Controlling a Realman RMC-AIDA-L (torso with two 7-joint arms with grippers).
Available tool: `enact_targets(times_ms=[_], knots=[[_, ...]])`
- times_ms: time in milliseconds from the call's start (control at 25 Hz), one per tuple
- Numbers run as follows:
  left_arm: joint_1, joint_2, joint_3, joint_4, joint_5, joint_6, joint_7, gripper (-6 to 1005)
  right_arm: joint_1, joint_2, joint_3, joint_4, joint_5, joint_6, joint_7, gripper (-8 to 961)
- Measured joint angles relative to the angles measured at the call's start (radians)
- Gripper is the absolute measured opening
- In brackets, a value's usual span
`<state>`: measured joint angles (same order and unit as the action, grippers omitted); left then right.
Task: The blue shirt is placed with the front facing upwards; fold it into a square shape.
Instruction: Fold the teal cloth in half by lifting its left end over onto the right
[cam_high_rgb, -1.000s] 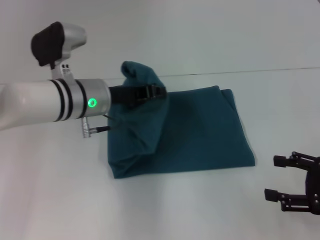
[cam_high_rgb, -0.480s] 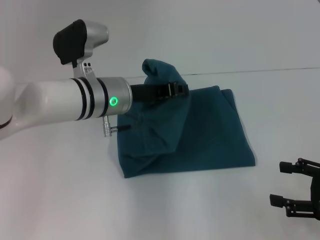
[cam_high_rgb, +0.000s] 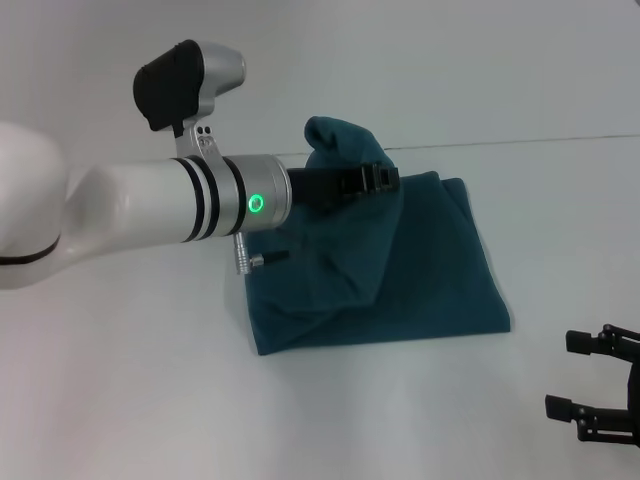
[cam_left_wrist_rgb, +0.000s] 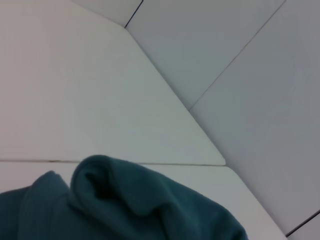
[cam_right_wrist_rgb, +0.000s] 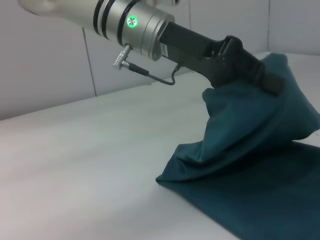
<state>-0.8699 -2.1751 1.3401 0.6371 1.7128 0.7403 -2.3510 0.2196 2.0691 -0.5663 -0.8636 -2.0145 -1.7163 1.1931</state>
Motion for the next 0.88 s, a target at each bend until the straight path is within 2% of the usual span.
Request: enact_targets(times_ms=[880], knots=[[-0.011,0.000,0.123,-0.033,-0.138,-0.088,0.018,91,-0.005,0.004,0.006,0.004,0.001,-0.003,-0.014,914]])
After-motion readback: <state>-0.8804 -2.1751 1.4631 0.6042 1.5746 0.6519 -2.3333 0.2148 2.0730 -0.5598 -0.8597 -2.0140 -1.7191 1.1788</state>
